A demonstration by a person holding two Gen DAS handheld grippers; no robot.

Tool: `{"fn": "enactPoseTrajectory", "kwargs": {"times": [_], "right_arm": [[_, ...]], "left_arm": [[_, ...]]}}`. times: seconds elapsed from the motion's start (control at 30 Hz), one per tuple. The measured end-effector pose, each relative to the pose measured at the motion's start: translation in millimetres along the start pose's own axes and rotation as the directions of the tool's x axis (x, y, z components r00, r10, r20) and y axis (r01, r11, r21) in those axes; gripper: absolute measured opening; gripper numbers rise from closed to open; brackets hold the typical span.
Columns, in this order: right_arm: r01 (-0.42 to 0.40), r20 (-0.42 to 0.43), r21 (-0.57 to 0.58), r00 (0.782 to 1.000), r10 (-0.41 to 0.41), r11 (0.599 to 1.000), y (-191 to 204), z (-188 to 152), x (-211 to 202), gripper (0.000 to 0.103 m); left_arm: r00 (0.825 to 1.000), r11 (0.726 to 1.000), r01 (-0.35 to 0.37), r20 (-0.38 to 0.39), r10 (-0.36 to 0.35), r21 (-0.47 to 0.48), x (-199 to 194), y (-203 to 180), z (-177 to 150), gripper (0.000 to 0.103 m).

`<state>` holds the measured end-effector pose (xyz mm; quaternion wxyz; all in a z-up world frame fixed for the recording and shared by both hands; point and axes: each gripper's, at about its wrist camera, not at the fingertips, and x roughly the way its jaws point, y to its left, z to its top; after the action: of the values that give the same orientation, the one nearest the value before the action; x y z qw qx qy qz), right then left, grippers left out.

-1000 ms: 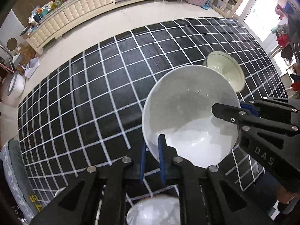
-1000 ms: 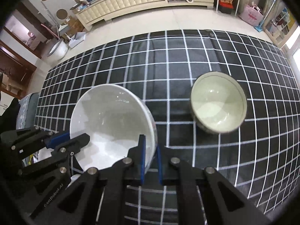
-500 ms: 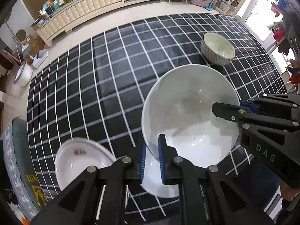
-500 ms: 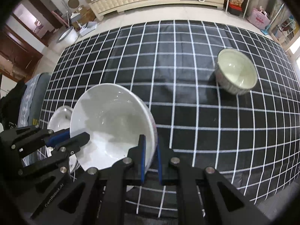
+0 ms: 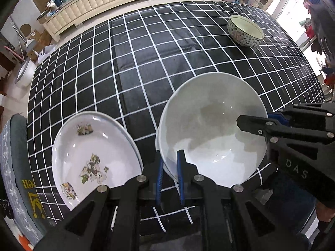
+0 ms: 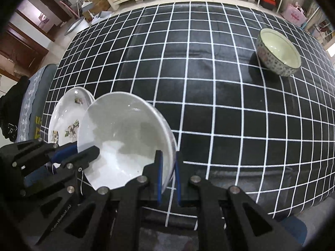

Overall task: Organize plates and bowls
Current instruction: 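Lower the plain white bowl into the red-logo bowl on the stack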

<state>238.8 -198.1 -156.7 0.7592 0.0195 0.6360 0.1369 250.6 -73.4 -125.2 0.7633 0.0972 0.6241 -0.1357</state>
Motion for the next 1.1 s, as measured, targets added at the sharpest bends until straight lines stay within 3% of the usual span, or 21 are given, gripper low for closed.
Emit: {"fn": "enactPoseTrajectory", "kwargs": {"times": [0.63, 1.1], "right_arm": [[0.008, -0.048, 0.007, 0.999, -0.008, 1.0, 5.3, -0.5, 18.0, 0.014], [-0.003, -0.027, 0.041, 1.0, 0.004, 0.999, 2.7, -3.2, 14.0, 0.017]], "left_arm": [[0.999, 1.0, -0.003, -0.034, 0.002, -0.003, 16.5, 1.3, -7.1, 0.011], [0.999, 1.0, -0.002, -0.034, 0.003, 0.011, 18.1, -0.8, -5.6, 0.012]]}}
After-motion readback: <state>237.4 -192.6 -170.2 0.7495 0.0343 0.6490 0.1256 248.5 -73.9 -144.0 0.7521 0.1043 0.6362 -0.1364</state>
